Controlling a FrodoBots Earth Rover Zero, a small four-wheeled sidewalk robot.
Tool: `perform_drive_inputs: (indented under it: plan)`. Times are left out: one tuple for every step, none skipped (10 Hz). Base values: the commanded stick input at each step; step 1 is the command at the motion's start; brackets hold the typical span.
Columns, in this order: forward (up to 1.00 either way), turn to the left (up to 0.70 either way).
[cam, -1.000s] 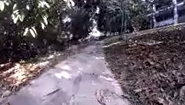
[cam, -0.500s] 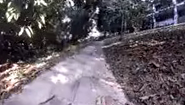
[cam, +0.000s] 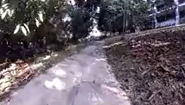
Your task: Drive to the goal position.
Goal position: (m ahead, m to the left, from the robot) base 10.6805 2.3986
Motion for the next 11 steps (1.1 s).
perform_drive_inputs:
  plan:
    - [0.5, -0.28]
    - [0.5, -0.5]
    - [0.5, -0.5]
    - [0.5, -0.41]
    - [0.5, -0.2]
    - [0.5, 0.0]
    - [0.5, -0.09]
    - [0.5, -0.48]
    - [0.5, -0.5]
    - [0.5, -0.47]
    - [0.5, -0.29]
